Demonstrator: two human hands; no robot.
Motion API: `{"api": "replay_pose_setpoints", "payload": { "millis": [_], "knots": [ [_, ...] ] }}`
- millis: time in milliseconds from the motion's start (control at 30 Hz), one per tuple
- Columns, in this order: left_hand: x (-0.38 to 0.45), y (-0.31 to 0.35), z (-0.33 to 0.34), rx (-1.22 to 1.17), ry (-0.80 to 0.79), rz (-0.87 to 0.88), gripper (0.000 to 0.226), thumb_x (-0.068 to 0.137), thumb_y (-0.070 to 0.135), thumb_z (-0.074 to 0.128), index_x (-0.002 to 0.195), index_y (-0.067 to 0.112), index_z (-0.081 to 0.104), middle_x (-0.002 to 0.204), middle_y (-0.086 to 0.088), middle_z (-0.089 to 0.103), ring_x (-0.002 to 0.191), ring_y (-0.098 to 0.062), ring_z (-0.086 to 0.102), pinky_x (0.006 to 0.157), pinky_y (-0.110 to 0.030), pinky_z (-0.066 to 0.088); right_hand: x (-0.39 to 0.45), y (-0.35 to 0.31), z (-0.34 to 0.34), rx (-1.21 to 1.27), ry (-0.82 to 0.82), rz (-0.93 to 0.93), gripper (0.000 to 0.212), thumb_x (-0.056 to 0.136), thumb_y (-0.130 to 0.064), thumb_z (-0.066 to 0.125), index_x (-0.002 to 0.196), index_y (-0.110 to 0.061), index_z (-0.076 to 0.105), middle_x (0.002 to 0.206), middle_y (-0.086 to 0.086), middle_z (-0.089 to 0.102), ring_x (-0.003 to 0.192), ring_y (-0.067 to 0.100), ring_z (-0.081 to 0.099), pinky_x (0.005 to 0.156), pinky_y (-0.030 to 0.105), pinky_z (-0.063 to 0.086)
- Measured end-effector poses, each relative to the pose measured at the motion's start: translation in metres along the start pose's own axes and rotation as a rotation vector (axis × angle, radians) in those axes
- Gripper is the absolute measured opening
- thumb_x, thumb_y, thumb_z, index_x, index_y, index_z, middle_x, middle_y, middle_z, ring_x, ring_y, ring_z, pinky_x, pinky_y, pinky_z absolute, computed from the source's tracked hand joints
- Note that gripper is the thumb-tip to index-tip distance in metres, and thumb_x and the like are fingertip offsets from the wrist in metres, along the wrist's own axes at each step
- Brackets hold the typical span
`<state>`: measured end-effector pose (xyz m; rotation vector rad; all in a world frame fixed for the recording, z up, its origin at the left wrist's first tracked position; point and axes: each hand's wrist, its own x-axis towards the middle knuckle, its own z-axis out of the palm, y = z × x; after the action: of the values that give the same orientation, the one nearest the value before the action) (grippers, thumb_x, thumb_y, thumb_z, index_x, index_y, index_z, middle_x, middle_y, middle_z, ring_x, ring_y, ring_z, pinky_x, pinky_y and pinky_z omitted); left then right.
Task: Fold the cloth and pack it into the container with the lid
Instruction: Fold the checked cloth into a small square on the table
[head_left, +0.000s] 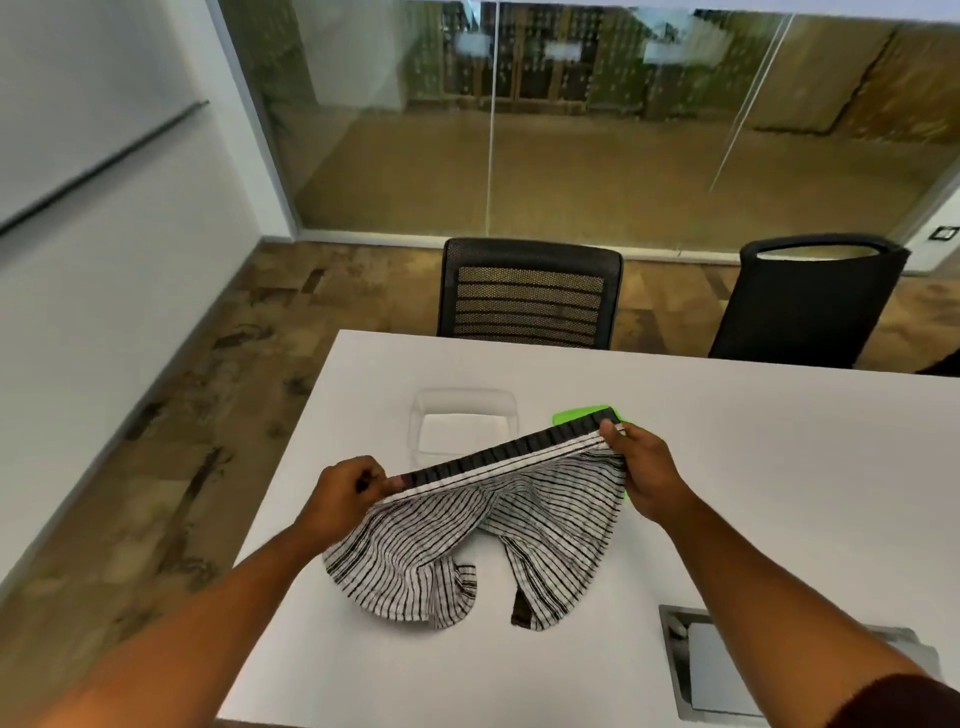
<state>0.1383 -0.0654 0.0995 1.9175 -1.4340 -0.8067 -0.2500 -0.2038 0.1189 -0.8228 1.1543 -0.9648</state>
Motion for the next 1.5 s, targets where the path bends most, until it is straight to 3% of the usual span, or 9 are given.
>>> {"api": "replay_pose_setpoints", "payload": {
  "millis": [333, 567, 700, 867, 967, 1033, 1133, 1267, 1500],
  "knots": [
    [0.028, -0.022, -0.063, 0.303, 0.043, 0.119, 0.039, 0.085, 0.043, 0.073, 0.060, 0.018, 0.058, 0.057, 0.002, 0.057, 0.054, -0.016, 0.053, 0.053, -0.031, 0.037, -0.013, -0.031, 0.023, 0.052, 0.124, -0.118, 0.018, 0.097, -0.022, 0.065, 0.105, -0.007, 0.072, 0.106, 0.018, 0.075, 0.096, 0.032, 0.072, 0.088, 0.046, 0.059],
    [0.042, -0.029, -0.083, -0.419, 0.157, -0.172, 0.019, 0.086, 0.017, 0.075, 0.085, -0.001, 0.069, 0.062, -0.001, 0.063, 0.066, -0.020, 0.056, 0.054, -0.025, 0.049, -0.027, -0.042, 0.032, 0.111, 0.303, -0.177, 0.020, 0.097, -0.024, 0.065, 0.106, -0.008, 0.072, 0.104, 0.016, 0.076, 0.096, 0.032, 0.074, 0.084, 0.045, 0.062],
    [0.045, -0.017, -0.079, -0.817, 0.225, -0.257, 0.027, 0.100, 0.020, 0.057, 0.119, 0.001, 0.062, 0.094, -0.007, 0.073, 0.080, -0.014, 0.067, 0.080, -0.030, 0.056, -0.035, -0.044, 0.035, 0.141, 0.303, -0.177, 0.025, 0.098, -0.025, 0.063, 0.113, -0.006, 0.070, 0.111, 0.019, 0.075, 0.102, 0.035, 0.073, 0.085, 0.046, 0.062],
    [0.042, 0.012, -0.078, -1.143, 0.182, -0.249, 0.020, 0.106, 0.024, 0.042, 0.110, 0.014, 0.059, 0.107, -0.007, 0.070, 0.093, -0.018, 0.068, 0.079, -0.035, 0.056, -0.044, -0.047, 0.038, 0.264, 0.153, -0.115, 0.035, 0.104, -0.023, 0.051, 0.128, -0.002, 0.062, 0.127, 0.023, 0.068, 0.120, 0.040, 0.064, 0.104, 0.054, 0.050],
    [0.036, 0.026, -0.086, -1.335, -0.018, -0.234, 0.026, 0.105, 0.025, 0.040, 0.106, 0.015, 0.064, 0.104, -0.008, 0.075, 0.094, -0.022, 0.072, 0.082, -0.039, 0.062, -0.055, -0.054, 0.029, 0.334, -0.089, -0.013, 0.045, 0.104, -0.023, 0.045, 0.140, 0.004, 0.052, 0.137, 0.025, 0.060, 0.129, 0.041, 0.056, 0.110, 0.055, 0.044],
    [0.033, 0.031, -0.096, -1.403, -0.264, -0.235, 0.022, 0.098, 0.024, 0.046, 0.101, 0.016, 0.066, 0.103, -0.010, 0.073, 0.096, -0.026, 0.071, 0.090, -0.043, 0.058, -0.064, -0.059, 0.022, 0.340, -0.228, 0.037, 0.037, 0.102, -0.017, 0.045, 0.129, 0.003, 0.060, 0.126, 0.024, 0.066, 0.119, 0.039, 0.063, 0.100, 0.052, 0.054],
    [0.027, 0.047, -0.094, -1.323, -0.471, -0.191, 0.014, 0.090, 0.022, 0.052, 0.092, 0.017, 0.064, 0.077, -0.007, 0.068, 0.071, -0.023, 0.069, 0.071, -0.035, 0.060, -0.069, -0.061, 0.027, 0.314, -0.336, 0.132, 0.031, 0.096, -0.009, 0.044, 0.095, -0.006, 0.075, 0.076, 0.011, 0.071, 0.067, 0.022, 0.072, 0.060, 0.031, 0.061],
    [0.025, 0.079, -0.054, -1.192, -0.382, -0.143, 0.013, 0.092, 0.029, 0.055, 0.090, 0.018, 0.061, 0.076, -0.002, 0.061, 0.067, -0.013, 0.063, 0.062, -0.026, 0.055, -0.065, -0.060, 0.063, 0.117, -0.490, 0.130, 0.014, 0.096, -0.022, 0.053, 0.100, -0.011, 0.060, 0.075, 0.002, 0.050, 0.054, 0.008, 0.051, 0.051, 0.021, 0.048],
    [0.025, 0.132, 0.002, -0.862, -0.352, 0.003, 0.022, 0.098, 0.016, 0.057, 0.111, 0.000, 0.066, 0.098, -0.013, 0.070, 0.088, -0.020, 0.067, 0.075, -0.026, 0.056, -0.053, -0.050, 0.112, -0.021, -0.603, 0.067, 0.013, 0.098, -0.013, 0.058, 0.107, -0.007, 0.064, 0.090, 0.007, 0.069, 0.079, 0.016, 0.067, 0.073, 0.027, 0.056]
  ]
}}
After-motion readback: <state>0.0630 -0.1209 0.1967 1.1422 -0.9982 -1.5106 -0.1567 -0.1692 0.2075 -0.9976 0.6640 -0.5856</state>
